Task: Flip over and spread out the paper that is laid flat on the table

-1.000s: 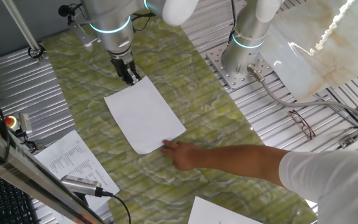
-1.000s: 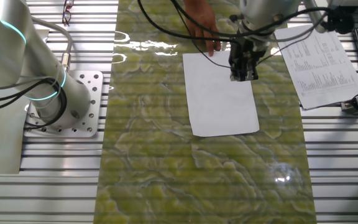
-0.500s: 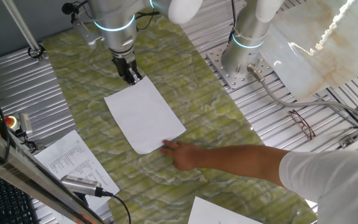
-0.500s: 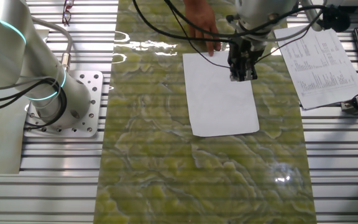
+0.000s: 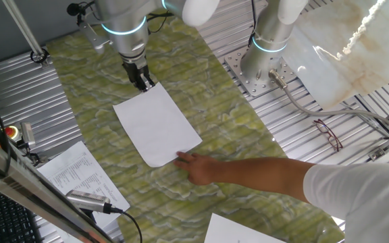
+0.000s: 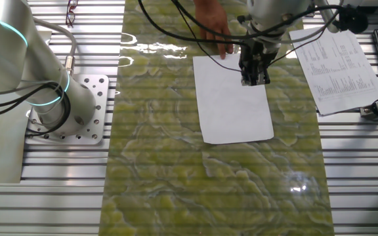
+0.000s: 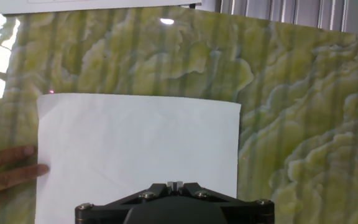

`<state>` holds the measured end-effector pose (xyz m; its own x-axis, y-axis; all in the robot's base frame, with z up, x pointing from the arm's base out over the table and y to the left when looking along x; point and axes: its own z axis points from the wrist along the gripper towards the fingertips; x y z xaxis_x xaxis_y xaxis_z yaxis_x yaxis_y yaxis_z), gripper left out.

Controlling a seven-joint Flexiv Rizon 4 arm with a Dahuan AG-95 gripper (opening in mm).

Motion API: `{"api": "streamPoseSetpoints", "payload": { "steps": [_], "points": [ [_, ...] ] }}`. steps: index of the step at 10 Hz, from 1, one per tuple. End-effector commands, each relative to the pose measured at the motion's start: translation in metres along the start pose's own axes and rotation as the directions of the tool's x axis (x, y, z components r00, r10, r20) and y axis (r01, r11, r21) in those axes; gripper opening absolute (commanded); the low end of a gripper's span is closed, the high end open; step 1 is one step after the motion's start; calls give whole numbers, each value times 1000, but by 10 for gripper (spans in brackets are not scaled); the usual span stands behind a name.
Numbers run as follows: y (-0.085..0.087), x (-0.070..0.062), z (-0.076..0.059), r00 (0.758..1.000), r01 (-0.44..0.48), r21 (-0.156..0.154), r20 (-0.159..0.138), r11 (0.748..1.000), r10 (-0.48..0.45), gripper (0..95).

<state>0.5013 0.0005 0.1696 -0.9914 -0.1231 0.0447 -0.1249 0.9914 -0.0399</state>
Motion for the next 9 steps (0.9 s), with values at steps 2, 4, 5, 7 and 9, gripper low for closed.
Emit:
{"api": "streamPoseSetpoints", "payload": {
  "steps": [2, 4, 5, 7, 9],
  "points": [
    [0, 1, 0, 998, -70, 10, 5, 998, 70, 0],
    [0, 1, 0, 998, -67, 10, 13, 998, 67, 0],
    [-1, 1, 0, 998, -55, 8, 12, 998, 55, 0],
    [-1, 0, 2, 999, -30, 0, 12, 1000, 30, 0],
    [-7, -7, 13, 1000, -8, 2, 13, 1000, 8, 0]
  ]
}}
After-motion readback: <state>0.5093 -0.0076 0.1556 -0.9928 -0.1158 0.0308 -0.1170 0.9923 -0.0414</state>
